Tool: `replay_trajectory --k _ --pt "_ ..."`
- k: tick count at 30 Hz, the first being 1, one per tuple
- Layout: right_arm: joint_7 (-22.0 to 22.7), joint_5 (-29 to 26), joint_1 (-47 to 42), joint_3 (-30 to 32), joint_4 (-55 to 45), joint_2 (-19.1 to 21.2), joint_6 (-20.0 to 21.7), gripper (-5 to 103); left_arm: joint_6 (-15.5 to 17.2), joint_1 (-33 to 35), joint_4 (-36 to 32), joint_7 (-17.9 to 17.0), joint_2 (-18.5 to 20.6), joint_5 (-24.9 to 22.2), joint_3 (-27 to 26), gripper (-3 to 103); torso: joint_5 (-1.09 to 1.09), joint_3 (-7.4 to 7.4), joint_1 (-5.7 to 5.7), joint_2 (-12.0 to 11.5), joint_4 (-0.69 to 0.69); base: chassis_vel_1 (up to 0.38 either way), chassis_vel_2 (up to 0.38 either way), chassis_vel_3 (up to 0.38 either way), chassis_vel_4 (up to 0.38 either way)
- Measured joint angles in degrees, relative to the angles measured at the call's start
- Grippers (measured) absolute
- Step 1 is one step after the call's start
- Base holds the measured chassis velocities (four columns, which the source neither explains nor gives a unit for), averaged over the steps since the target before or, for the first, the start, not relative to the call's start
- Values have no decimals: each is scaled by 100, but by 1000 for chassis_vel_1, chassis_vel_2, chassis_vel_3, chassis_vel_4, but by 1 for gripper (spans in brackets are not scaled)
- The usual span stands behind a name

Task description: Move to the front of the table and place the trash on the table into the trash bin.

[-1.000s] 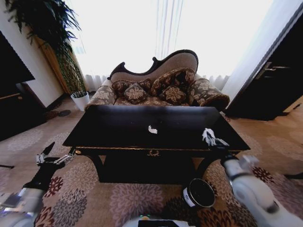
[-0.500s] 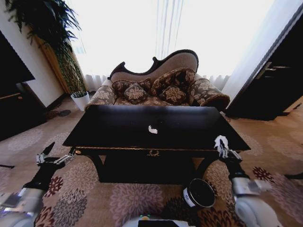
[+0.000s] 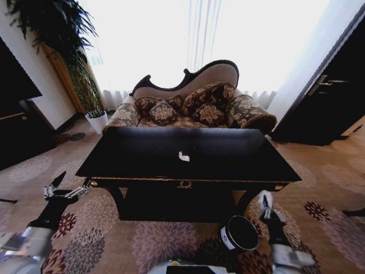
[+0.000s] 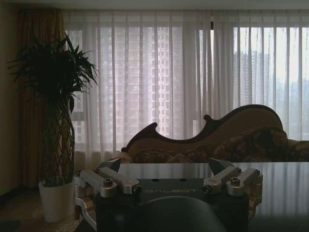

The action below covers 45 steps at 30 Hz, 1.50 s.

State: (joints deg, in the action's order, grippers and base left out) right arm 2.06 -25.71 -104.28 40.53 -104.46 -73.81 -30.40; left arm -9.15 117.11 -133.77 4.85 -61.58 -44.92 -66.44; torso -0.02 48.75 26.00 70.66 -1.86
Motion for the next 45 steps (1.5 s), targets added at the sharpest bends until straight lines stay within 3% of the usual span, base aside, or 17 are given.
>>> replay_trajectory --k 8,13,21,31,35,38,41,44,45 --pt "225 606 955 -664 1792 70 41 1 0 0 0 0 0 0 0 100 3 1 0 0 0 0 0 0 0" --pt "516 532 1419 -875 2618 195 435 1 0 0 0 0 0 0 0 100 1 1 1 -1 0 0 0 0 0" --pt "687 532 2139 -1117 4104 445 711 1 0 0 0 0 0 0 0 100 2 1 1 -1 0 0 0 0 0" --pt "816 680 2805 -1297 5109 433 876 1 0 0 0 0 0 0 0 100 1 1 1 -1 0 0 0 0 0" --pt "849 696 2933 -1306 5298 439 890 11 0 0 0 0 0 0 0 100 1 1 1 -1 0 0 0 0 0" --pt "913 523 2938 -1316 5245 446 979 27 0 0 0 0 0 0 0 100 1 1 1 -1 0 0 0 0 0" --pt "931 487 2939 -1317 5239 460 991 33 0 0 0 0 0 0 0 100 1 1 1 -1 0 0 0 0 0" --pt "936 448 2933 -1316 5248 494 1001 49 0 0 0 0 0 0 0 100 1 0 1 0 0 0 0 0 0" --pt "936 448 2933 -1316 5248 494 1001 49 0 0 0 0 0 0 0 100 1 0 1 0 0 0 0 0 0"
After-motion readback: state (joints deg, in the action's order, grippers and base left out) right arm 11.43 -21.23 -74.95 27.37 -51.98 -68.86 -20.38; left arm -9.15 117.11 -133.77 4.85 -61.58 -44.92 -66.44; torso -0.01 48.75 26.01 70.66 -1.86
